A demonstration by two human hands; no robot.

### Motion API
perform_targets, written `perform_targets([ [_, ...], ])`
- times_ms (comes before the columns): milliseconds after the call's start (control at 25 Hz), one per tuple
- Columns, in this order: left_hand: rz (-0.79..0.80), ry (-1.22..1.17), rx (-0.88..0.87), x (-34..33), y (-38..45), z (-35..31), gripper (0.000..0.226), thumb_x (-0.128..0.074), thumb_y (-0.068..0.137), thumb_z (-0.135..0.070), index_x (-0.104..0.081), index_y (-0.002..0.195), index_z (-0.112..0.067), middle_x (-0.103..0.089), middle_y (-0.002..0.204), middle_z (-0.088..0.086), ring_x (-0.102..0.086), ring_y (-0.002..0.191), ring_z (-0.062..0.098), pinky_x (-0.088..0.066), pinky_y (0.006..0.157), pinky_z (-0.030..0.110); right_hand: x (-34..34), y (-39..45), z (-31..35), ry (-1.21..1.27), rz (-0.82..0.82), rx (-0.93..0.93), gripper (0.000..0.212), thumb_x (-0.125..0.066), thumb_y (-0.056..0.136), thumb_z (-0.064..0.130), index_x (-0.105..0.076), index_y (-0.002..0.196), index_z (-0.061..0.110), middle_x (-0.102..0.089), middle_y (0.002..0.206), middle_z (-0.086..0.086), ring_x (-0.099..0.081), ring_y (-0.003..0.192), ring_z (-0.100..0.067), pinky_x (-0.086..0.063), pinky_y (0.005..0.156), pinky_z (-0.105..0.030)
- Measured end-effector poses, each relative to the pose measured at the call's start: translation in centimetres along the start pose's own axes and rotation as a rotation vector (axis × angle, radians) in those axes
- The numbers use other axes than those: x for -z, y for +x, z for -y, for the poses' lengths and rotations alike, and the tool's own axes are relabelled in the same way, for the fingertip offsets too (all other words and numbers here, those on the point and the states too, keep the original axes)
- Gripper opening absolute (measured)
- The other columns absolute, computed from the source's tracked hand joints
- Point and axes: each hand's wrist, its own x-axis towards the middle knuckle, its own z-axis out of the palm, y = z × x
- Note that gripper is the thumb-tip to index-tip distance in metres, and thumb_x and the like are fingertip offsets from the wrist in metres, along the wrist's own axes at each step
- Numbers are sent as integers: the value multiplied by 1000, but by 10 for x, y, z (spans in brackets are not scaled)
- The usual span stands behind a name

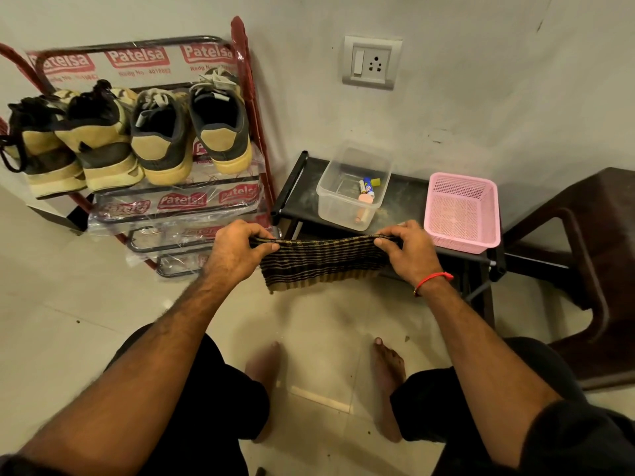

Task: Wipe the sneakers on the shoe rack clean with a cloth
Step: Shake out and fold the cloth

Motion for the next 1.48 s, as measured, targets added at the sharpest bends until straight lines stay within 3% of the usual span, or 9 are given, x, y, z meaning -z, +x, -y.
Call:
perform_targets([
  [160,69,-85,-116,-1,-2,3,14,-76,88,-22,-64,81,-21,-58,127,-6,-50,121,16,-46,97,39,1,-1,4,138,-2,25,9,-68,92,17,-68,84,20,-67,102,5,-62,103,-19,-52,90,-28],
  [280,155,-422,143,-5,-4,-6,17,-66,96,-26,-62,93,-9,-72,96,7,-69,95,23,-57,81,40,4,-2,15,228,-35,-120,14,-65,94,21,-64,80,19,-65,80,5,-61,82,-13,-47,64,-13],
  [440,238,-627,301,-27,-19,-22,16,-65,98,-29,-63,98,-13,-72,91,7,-70,85,20,-61,80,42,-18,-11,33,265,-48,-261,12,-71,88,26,-72,85,15,-72,83,0,-67,85,-18,-56,78,-34],
  [600,270,-823,186,-56,-41,-55,29,-60,99,-41,-65,111,-15,-74,101,6,-72,94,16,-61,83,35,-50,-36,63,438,36,-175,12,-68,91,25,-78,89,19,-76,88,1,-71,90,-18,-57,90,-45],
  [720,196,-710,8,-53,-42,-58,39,-73,91,-37,-58,125,-24,-72,111,-7,-68,105,6,-56,91,27,-36,-38,74,898,214,-245,23,-55,99,17,-77,105,10,-77,102,-9,-71,103,-22,-56,97,-40],
  [920,199,-621,-221,-39,-37,-58,23,-56,103,-14,-63,123,-23,-70,109,-6,-66,105,5,-54,92,25,-15,-30,62,667,191,-46,17,-60,95,1,-66,106,13,-71,89,-10,-67,79,-24,-59,71,-36],
  [1160,211,-897,-101,-26,-29,-49,20,-48,107,-17,-65,116,-17,-73,109,1,-68,106,16,-56,91,33,-25,-22,30,827,420,-337,83,-89,70,30,-45,140,23,-63,129,-7,-60,122,-25,-49,102,-45],
  [1280,183,-1013,-10,-24,-24,-45,20,-50,106,-24,-66,116,-17,-71,115,8,-66,112,25,-53,100,47,-29,-29,37,923,548,-337,50,-77,79,30,-66,124,12,-70,124,-8,-62,122,-25,-47,104,-45],
  [1480,231,-1082,167,-21,-24,-47,28,-59,101,-22,-61,129,-15,-73,120,6,-71,112,22,-59,92,41,-27,-27,42,1156,361,-337,37,-68,90,10,-63,127,11,-71,123,-10,-67,116,-25,-54,98,-43],
])
